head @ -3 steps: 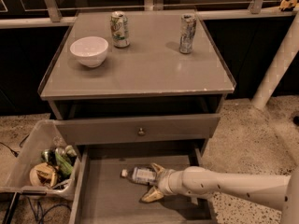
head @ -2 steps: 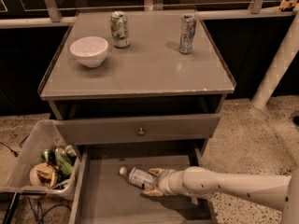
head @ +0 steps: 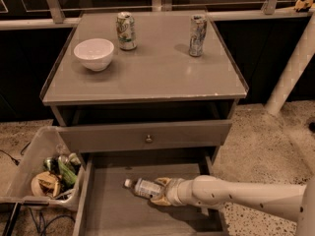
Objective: Pick blue plastic bottle from middle drawer and place on counter
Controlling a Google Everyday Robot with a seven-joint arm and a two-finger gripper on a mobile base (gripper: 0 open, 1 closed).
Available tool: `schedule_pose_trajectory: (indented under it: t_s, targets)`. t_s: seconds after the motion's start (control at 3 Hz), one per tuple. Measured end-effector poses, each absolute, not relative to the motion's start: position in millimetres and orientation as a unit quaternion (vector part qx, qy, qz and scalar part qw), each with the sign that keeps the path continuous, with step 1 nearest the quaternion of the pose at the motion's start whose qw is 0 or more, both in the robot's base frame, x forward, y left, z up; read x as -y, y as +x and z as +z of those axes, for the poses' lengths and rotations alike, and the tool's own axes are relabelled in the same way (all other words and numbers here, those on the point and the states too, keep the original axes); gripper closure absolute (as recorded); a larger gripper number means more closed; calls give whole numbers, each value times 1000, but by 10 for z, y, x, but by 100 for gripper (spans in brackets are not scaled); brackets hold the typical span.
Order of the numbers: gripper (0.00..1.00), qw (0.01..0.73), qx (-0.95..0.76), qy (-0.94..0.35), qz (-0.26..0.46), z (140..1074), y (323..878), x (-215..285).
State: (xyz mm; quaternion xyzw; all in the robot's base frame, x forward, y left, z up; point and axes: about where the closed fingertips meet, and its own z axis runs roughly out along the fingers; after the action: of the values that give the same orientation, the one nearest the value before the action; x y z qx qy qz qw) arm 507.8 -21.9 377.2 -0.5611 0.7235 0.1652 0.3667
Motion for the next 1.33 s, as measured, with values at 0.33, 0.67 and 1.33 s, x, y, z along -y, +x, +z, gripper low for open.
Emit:
schedule_pose_trajectory:
  t_s: [0.33, 0.67, 1.33]
  targets:
    - [100, 365, -729, -551, 174, 3879, 5054, 306]
    - [100, 387, -722, -544, 182, 4301, 4988, 485]
    - [100, 428, -718, -518, 178, 5620, 4859, 1305]
